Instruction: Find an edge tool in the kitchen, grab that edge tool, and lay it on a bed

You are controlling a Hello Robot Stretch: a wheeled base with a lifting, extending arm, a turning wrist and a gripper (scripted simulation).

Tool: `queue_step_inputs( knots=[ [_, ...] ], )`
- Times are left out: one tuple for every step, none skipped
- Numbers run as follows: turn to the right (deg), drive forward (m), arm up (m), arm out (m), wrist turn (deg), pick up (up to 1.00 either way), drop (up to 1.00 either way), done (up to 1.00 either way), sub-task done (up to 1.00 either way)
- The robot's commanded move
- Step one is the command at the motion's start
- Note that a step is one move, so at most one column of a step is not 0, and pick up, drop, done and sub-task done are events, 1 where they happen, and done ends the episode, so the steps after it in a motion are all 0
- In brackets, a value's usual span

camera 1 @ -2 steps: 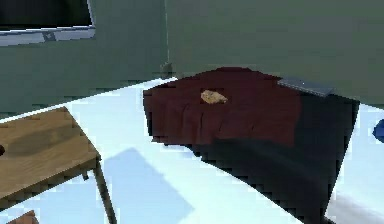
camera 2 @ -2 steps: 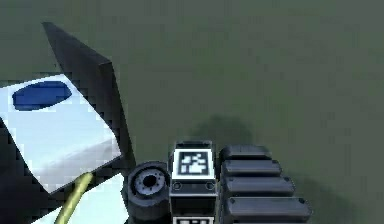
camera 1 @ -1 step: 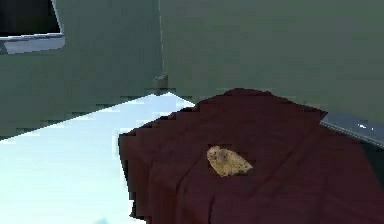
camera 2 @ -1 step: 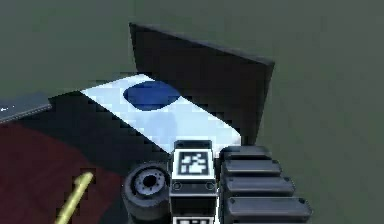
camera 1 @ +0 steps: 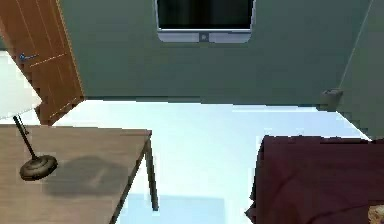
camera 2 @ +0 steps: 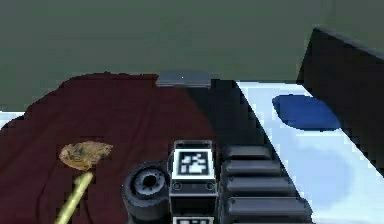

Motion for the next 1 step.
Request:
queue_step_inputs(
  knots=[
    [-45.0, 0.00, 0.00, 0.00, 0.0, 0.00, 0.00, 0.00, 0.00]
  ],
)
